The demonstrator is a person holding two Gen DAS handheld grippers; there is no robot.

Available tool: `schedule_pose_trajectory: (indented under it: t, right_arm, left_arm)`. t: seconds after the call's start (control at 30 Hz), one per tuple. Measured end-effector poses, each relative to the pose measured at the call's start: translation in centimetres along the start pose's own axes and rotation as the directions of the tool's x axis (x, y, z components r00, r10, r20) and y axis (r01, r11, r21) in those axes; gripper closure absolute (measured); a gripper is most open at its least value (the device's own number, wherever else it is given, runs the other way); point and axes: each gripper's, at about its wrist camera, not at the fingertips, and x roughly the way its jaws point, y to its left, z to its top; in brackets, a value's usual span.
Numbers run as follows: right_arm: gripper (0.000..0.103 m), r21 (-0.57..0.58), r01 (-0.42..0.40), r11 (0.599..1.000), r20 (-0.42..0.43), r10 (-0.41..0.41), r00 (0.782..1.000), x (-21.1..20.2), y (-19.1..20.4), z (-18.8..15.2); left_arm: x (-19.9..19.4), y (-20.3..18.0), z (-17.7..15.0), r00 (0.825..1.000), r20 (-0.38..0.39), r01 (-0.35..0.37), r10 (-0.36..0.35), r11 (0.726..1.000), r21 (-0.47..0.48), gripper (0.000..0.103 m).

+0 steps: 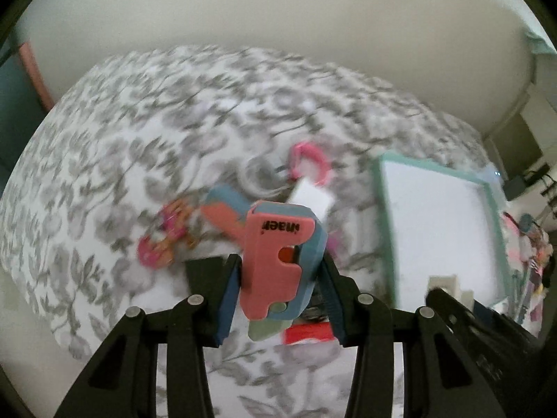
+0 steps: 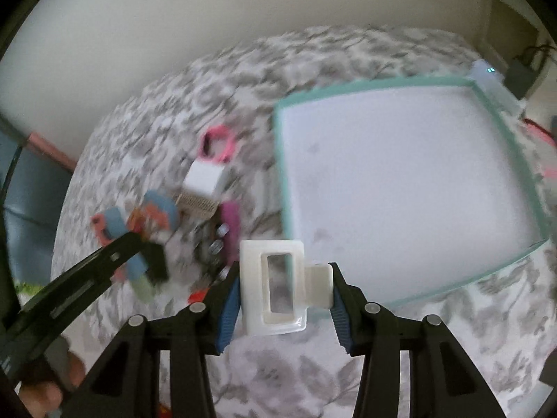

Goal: Organize rigid objects
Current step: 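Carry knife and clip into the tray and open both grippers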

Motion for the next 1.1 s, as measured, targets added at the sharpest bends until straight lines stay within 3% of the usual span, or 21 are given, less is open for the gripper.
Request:
schedule_pose_trajectory:
  t: [0.33, 0.57, 0.83, 1.1]
  right_arm:
    - [0.054, 0.184, 0.096, 0.978, 0.032, -0.104, 0.994, 0.4, -7.8, 3.7]
    - [0.054, 0.276, 0.173, 0.946, 0.050, -0.194, 0.980, 0.6, -11.8, 5.7]
    - [0.054, 0.297, 0.261, 0.919, 0.043, -0.286, 0.957, 1.3, -14.8, 7.1]
    - [0.054, 0.264, 0.294, 0.919, 0.054, -0.319, 0.946, 1.9, -15.0, 8.4]
  left_arm:
    - [1.5, -10.9, 3.9, 0.998, -0.016, 0.070, -0.068, 0.981, 0.183, 0.057]
    - [4.6, -16.4, 5.4, 0.993, -0.057, 0.116, -0.106, 0.968, 0.224, 0.057]
    - [8.3, -18.7, 6.1, 0.990, -0.097, 0.125, -0.106, 0.968, 0.218, 0.056]
    - [10.5, -19.3, 6.5, 0.989, -0.104, 0.124, -0.104, 0.968, 0.218, 0.056]
